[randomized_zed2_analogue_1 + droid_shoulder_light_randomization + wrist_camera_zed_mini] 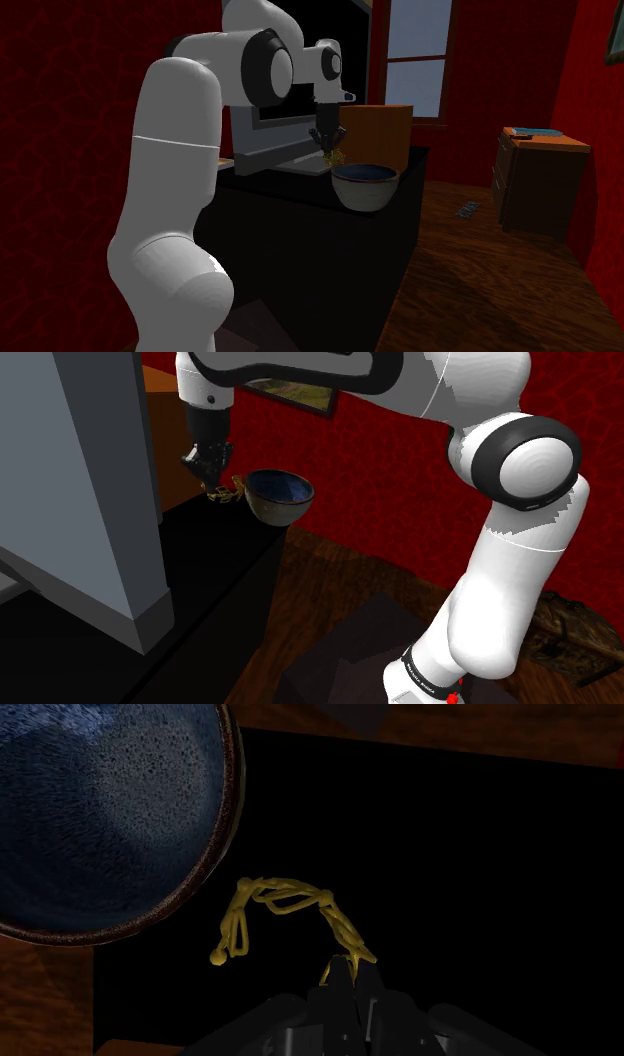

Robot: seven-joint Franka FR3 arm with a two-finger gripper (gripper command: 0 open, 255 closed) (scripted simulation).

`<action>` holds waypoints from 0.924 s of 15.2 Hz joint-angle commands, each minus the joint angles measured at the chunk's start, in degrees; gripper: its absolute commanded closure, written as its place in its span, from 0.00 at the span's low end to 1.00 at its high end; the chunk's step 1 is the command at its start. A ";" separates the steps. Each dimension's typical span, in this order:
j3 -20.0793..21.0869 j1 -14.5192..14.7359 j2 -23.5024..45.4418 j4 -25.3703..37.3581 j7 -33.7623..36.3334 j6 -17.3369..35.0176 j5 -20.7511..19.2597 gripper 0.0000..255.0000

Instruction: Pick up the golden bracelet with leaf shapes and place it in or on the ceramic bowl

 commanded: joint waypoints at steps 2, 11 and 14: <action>0.04 0.14 0.23 2.55 -0.09 -2.36 -0.07 1.00; 0.23 1.27 2.95 13.42 0.02 -10.63 -1.03 1.00; 0.29 1.88 4.41 17.93 0.09 -13.75 -1.57 1.00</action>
